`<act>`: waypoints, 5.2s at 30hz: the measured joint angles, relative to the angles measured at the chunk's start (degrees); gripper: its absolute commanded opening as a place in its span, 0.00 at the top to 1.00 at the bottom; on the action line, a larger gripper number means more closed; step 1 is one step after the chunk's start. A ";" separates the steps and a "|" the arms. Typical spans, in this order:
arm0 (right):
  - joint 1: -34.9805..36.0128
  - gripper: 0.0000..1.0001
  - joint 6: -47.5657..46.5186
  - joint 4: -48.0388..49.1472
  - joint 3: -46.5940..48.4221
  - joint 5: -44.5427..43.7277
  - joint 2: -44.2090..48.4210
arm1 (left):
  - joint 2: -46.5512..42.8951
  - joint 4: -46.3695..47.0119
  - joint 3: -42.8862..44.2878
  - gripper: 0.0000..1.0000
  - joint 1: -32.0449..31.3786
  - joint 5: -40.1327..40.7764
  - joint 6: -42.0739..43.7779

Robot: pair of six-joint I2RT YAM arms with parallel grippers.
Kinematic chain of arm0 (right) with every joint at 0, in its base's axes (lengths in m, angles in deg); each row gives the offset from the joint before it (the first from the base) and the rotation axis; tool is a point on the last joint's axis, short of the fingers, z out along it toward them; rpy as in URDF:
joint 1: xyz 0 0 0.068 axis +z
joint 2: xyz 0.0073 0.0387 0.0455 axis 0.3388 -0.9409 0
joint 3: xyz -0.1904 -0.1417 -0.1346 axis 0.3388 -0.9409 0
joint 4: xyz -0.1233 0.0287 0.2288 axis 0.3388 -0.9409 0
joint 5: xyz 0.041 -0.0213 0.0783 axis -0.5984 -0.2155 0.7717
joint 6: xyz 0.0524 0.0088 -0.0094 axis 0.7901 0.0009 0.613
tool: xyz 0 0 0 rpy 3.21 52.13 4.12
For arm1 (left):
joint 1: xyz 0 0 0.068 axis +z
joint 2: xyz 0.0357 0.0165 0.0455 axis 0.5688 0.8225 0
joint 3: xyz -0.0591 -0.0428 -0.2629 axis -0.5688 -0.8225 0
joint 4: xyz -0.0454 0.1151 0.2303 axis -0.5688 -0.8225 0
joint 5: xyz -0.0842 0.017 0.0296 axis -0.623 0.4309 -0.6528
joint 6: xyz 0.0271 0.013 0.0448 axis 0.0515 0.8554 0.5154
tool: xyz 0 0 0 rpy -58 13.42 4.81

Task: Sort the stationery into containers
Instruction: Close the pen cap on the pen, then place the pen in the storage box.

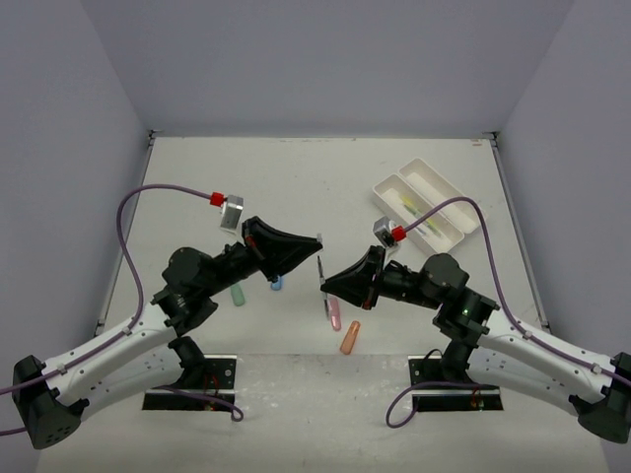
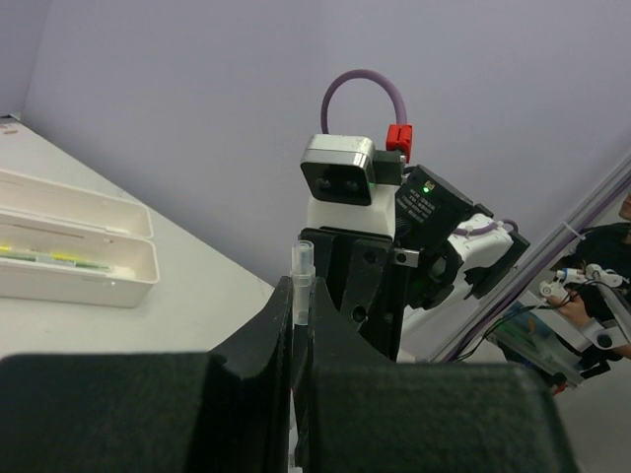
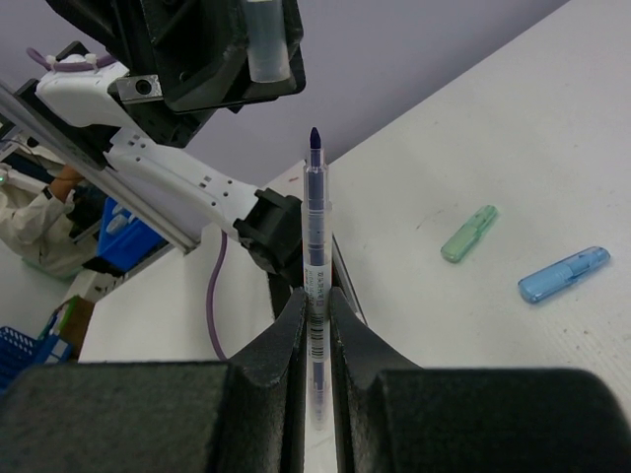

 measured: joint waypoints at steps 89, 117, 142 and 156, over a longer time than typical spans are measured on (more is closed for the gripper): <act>0.27 1.00 -6.15 -2.76 14.93 4.00 -14.57 | -1.02 -8.30 2.75 0.30 0.43 -1.82 4.75; 0.24 1.00 -9.13 -9.43 16.26 2.72 -14.01 | 2.08 -12.41 7.46 1.00 0.11 1.75 5.26; -12.82 1.00 -11.25 -27.08 42.56 26.06 -31.49 | 0.18 10.22 -2.42 1.00 0.46 17.87 0.08; -19.78 1.00 -15.19 -12.20 21.02 13.41 -27.17 | 3.23 -34.45 21.60 0.00 -4.84 33.26 7.74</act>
